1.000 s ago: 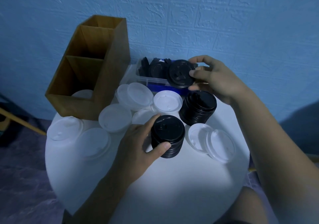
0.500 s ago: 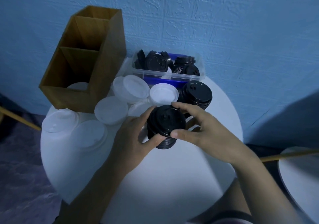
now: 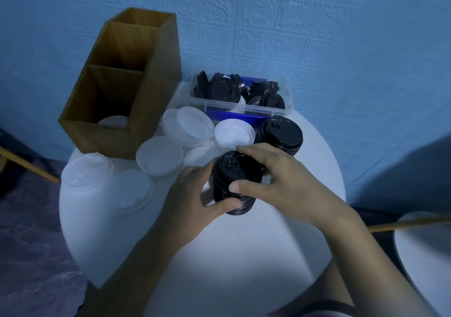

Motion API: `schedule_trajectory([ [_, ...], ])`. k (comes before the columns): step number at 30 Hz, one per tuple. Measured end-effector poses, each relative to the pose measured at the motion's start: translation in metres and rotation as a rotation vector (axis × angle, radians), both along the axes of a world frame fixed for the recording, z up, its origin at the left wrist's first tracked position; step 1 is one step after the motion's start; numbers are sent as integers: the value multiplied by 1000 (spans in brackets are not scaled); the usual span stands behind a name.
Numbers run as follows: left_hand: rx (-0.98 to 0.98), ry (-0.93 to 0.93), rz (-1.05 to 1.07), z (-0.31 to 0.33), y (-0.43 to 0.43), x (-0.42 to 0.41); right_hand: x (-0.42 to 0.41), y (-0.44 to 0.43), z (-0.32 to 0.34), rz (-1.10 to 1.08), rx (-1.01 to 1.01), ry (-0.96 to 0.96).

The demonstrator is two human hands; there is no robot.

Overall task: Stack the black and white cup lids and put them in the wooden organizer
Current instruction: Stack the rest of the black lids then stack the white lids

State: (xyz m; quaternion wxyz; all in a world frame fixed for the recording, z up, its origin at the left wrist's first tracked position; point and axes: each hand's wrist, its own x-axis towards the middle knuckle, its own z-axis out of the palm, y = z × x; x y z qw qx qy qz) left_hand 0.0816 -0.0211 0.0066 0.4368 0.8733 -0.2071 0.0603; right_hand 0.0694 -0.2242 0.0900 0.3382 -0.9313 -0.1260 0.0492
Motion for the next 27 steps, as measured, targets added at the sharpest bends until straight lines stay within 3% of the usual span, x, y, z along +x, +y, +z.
schedule_trajectory([
  [11,11,27,34,-4,1,1,9,-5,5,48,13,84],
  [20,1,24,59,-2,1,1,10,-1,11,145,-148,-5],
  [27,17,40,84,-2,0,1,2,2,2,24,-134,-79],
])
